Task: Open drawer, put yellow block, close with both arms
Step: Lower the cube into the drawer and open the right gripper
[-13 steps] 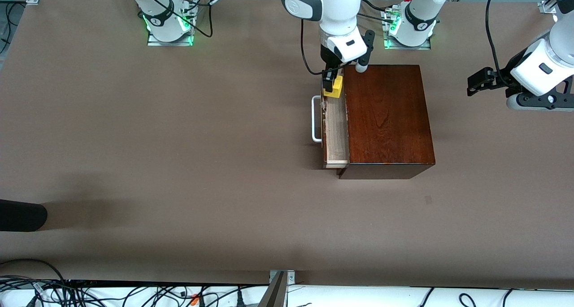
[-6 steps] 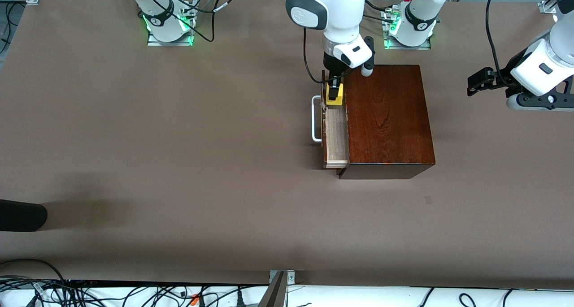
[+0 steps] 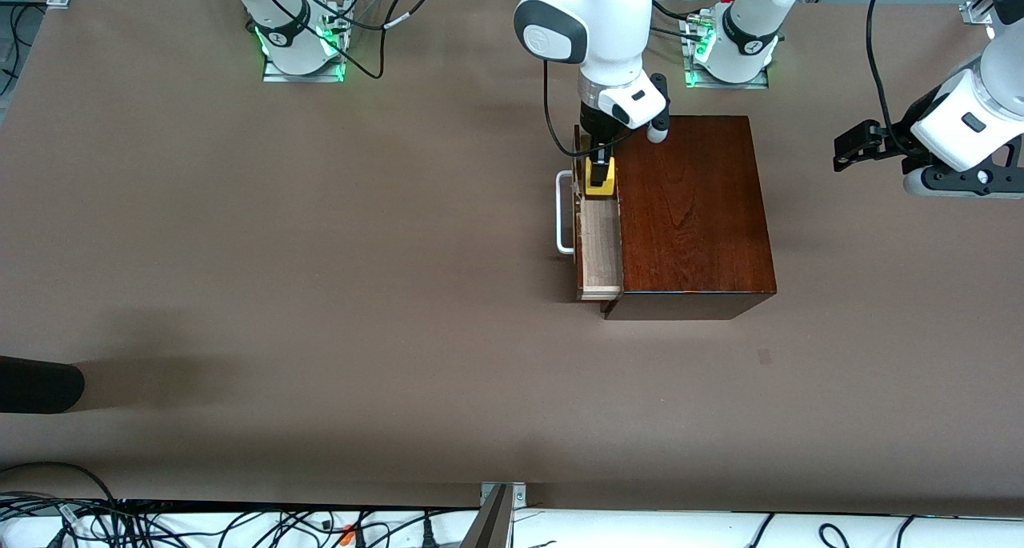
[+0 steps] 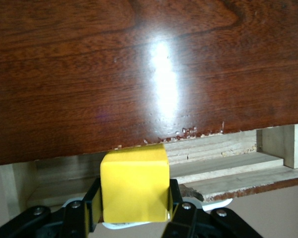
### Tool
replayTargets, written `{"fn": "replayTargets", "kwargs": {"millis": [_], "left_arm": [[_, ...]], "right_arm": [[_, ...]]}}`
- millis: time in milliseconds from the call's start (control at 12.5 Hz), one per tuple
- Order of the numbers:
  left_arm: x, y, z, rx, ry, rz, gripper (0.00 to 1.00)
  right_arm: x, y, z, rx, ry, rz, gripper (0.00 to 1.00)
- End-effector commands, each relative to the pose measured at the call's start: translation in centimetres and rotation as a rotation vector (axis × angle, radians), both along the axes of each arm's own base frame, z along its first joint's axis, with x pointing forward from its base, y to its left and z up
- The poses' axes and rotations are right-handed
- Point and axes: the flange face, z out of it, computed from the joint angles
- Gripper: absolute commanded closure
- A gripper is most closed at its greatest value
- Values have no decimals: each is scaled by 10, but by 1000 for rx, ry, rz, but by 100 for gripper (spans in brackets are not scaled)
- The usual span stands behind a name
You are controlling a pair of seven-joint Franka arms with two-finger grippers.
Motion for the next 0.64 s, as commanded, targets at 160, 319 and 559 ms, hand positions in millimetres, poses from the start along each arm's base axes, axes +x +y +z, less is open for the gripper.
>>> {"fn": "replayTargets", "kwargs": {"millis": [160,319,559], "left_arm": [[-1,0,3,-9,3,2,0],[-1,0,3,-9,3,3,0],[-1,0,3,-9,3,2,0]], "right_arm": [[2,9,-18,-8,-24,43,75],[2,9,-19,-11,-24,51,75],[2,9,-30,-25,-16,55,75]]}}
